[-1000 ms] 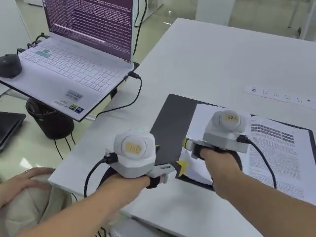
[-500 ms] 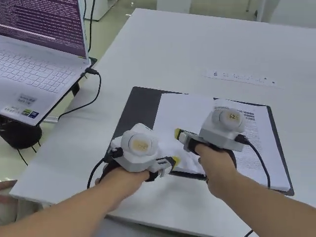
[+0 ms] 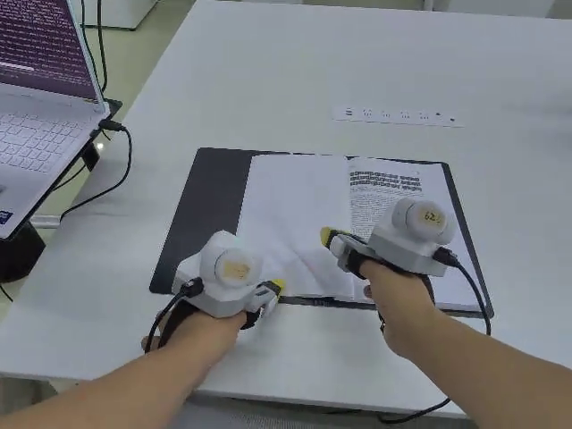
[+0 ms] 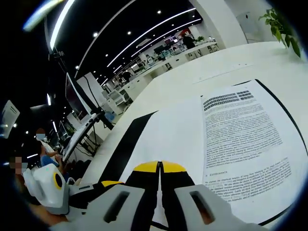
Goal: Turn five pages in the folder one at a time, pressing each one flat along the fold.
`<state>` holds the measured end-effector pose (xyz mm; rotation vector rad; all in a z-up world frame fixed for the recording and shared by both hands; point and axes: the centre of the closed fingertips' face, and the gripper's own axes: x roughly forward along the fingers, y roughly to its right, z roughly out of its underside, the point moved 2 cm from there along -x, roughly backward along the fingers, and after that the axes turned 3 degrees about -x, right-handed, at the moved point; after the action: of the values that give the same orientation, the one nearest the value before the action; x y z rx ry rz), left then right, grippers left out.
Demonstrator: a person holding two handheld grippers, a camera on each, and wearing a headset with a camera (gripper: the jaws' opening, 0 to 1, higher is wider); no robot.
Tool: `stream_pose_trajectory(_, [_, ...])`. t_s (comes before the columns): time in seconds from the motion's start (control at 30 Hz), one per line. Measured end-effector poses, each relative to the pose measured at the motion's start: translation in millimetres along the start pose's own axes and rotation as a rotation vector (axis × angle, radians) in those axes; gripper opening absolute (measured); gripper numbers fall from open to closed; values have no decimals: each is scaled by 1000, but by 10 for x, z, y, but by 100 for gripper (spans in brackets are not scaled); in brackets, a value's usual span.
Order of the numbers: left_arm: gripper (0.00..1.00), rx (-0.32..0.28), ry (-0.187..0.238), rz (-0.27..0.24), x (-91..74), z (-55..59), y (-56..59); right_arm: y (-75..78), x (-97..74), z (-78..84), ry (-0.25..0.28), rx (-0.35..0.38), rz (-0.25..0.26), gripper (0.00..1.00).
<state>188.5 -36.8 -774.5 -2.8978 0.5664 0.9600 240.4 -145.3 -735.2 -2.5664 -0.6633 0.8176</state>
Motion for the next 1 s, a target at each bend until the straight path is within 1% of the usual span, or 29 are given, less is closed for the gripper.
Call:
stream_pose_trajectory(0.03, [39, -9, 13, -3, -6, 15, -4, 16, 0, -8, 4, -2, -2, 0])
stream_pose_trajectory(0.1, [38, -1, 17, -11, -18, 28, -5, 64, 13, -27, 10, -7, -4, 0])
stream_pose_trajectory(0.23, [37, -26, 38, -27, -12, 26, -17, 156, 26, -60, 18, -7, -8, 0])
stream_pose_trajectory(0.3, [35, -37, 38, -34, -6, 28, -28, 199, 41, -77, 24, -19, -10, 0])
stream_pose_trajectory(0.47, [35, -43, 33, -38, 3, 29, -36, 244, 57, -130, 40, -59, -25, 0])
stream_pose_trajectory(0.67, [35, -44, 43, -41, 3, 30, -32, 311, 151, -162, 32, -104, -32, 0])
stream_pose_trajectory(0.73, [35, -44, 42, -41, 11, 30, -36, 351, 178, -164, 27, -124, -23, 0])
stream_pose_trajectory(0.8, [35, -43, 42, -42, 10, 25, -35, 367, 194, -177, 32, -120, -26, 0])
stream_pose_trajectory(0.83, [35, -44, 43, -43, 11, 25, -34, 369, 201, -178, 32, -131, -26, 0])
stream_pose_trajectory(0.87, [35, -45, 44, -44, 15, 26, -35, 386, 215, -179, 30, -162, -25, 0])
stream_pose_trajectory(1.0, [35, -49, 48, -50, 34, 33, -41, 404, 266, -167, 20, -203, -33, 0])
